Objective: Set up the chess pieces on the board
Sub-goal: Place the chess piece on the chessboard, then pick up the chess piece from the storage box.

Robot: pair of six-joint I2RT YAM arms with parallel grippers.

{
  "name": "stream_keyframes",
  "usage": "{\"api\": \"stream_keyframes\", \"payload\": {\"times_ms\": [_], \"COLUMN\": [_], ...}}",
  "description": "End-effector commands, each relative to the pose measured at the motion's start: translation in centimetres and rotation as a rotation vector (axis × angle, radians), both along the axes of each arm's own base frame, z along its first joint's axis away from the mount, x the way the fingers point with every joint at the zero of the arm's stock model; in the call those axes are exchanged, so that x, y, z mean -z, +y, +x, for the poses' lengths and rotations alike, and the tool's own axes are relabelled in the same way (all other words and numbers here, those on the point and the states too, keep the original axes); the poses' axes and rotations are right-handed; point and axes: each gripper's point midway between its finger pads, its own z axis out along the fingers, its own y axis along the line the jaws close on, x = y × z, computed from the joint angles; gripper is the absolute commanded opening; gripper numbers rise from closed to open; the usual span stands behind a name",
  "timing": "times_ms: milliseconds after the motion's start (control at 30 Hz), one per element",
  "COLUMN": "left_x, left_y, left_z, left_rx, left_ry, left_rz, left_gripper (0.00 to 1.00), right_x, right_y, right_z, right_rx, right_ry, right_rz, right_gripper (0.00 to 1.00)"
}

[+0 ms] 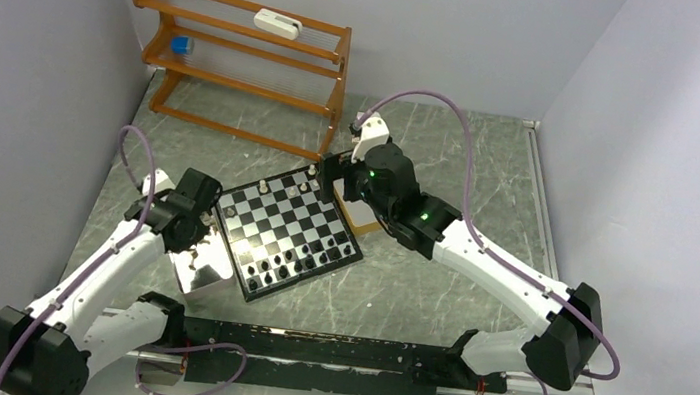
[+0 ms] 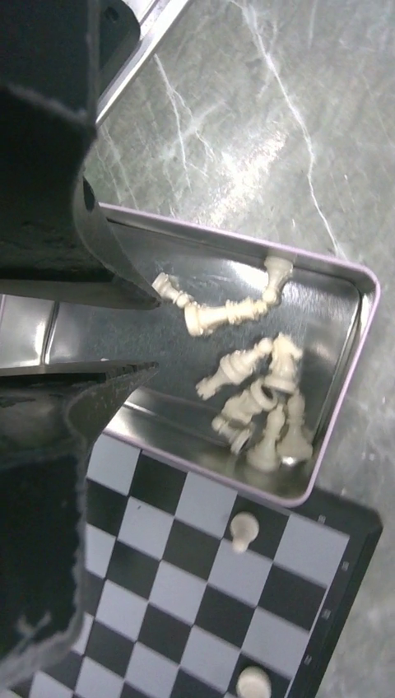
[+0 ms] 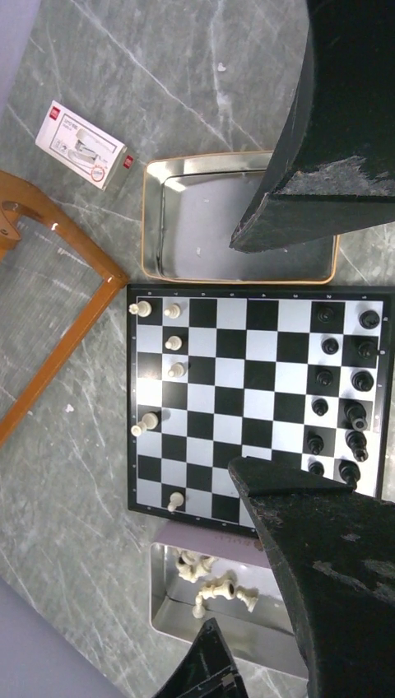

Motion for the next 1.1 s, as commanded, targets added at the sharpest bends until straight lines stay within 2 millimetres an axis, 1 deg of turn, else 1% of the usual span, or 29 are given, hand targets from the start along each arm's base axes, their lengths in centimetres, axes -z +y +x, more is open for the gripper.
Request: {"api": "stream_keyframes", "payload": {"times_ms": [0, 67, 167, 333, 400, 633, 767, 900, 1067], "left_x": [1.5, 2.6, 3.4, 4.7, 5.1, 6.7, 7.3, 7.7, 7.6], "left_y": [1.1, 1.6, 1.5, 1.9, 2.0, 2.6, 2.8, 2.5, 2.3], "left_z": [-0.3, -0.5, 0.0, 0.2, 0.3, 0.2, 0.7, 0.9, 0.7], "left_rx": [-0.065, -0.085, -0.082, -0.085, -0.078, -0.109, -0.119, -0.104, -0.097], "left_ry": [0.022, 0.057, 0.071, 0.106, 0.110, 0.147, 0.134, 0.143, 0.139], "left_rz": [-0.044, -0.065, -0.101, -0.130, -0.134, -0.132, -0.134, -0.150, -0.161], "left_gripper": [0.33, 0.32, 0.32, 0.36, 0.36, 0.34, 0.33, 0.32, 0.26], "right_x": [-1.2, -1.2, -1.4, -1.7, -1.6, -1.2, -1.0, -1.0, -1.2], "right_y": [-0.3, -0.3, -0.4, -0.6, -0.7, -0.6, -0.4, -0.3, -0.1], "right_z": [0.0, 0.1, 0.1, 0.0, 0.1, 0.2, 0.1, 0.2, 0.1], "right_rx": [0.008, 0.009, 0.013, 0.010, 0.014, 0.015, 0.005, 0.003, -0.005], "right_ry": [-0.030, -0.033, -0.037, -0.051, -0.051, -0.043, -0.038, -0.033, -0.033], "right_rz": [0.044, 0.040, 0.039, 0.045, 0.043, 0.036, 0.044, 0.039, 0.046], "right_gripper": [1.00, 1.00, 1.00, 1.00, 1.00, 1.00, 1.00, 1.00, 1.00]}}
